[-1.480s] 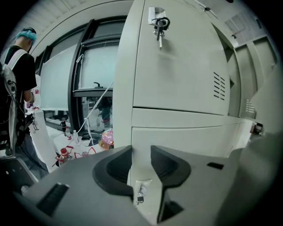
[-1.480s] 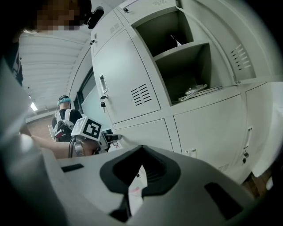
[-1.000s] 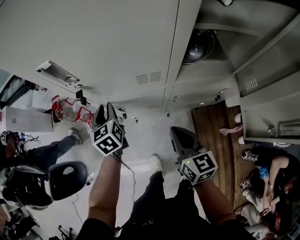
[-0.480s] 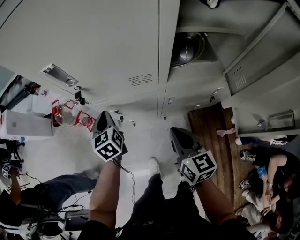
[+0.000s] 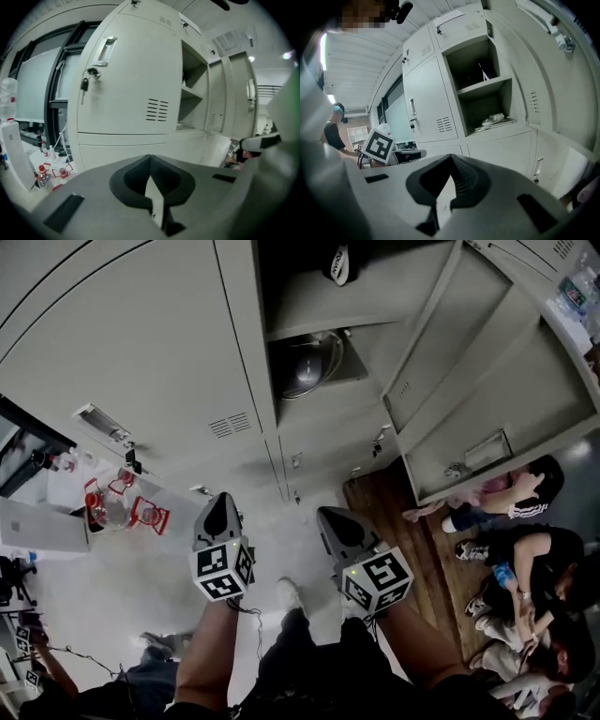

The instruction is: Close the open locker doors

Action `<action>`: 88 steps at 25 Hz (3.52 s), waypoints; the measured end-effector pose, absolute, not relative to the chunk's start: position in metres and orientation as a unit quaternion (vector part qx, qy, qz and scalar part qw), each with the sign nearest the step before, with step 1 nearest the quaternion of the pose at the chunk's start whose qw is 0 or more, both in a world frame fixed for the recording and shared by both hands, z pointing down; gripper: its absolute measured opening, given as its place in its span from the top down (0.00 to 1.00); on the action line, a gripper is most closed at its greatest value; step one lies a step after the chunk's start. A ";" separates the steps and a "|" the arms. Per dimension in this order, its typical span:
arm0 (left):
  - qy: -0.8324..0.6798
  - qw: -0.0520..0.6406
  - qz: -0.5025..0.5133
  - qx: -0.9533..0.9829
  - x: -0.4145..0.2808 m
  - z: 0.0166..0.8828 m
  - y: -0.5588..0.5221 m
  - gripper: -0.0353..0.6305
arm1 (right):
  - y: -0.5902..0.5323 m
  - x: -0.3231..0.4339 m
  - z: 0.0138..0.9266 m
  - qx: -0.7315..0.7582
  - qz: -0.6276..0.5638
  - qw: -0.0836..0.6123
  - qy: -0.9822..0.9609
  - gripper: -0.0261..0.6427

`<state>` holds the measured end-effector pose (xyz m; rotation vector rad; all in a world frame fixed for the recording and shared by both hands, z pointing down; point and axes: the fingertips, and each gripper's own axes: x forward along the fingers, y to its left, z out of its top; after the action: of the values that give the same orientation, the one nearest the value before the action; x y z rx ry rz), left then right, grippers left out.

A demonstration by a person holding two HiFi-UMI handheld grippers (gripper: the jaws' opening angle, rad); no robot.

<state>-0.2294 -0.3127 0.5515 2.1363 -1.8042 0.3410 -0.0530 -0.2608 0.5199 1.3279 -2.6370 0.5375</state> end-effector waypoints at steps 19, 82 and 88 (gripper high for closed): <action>-0.422 0.080 0.073 0.900 0.018 0.425 -0.234 0.94 | -0.207 0.105 0.416 0.542 0.094 0.013 -0.835 0.96; -0.408 0.074 0.004 0.910 0.061 0.359 -0.192 0.94 | -0.255 0.151 0.332 0.501 0.061 -0.041 -0.862 0.74; -0.420 0.077 0.003 0.904 0.044 0.361 -0.194 0.94 | -0.255 0.129 0.332 0.488 0.060 -0.041 -0.870 0.73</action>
<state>0.0438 -0.1937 0.3611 2.7087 -1.2581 0.0091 0.1294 -0.2550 0.3323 1.5738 -2.8067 0.1936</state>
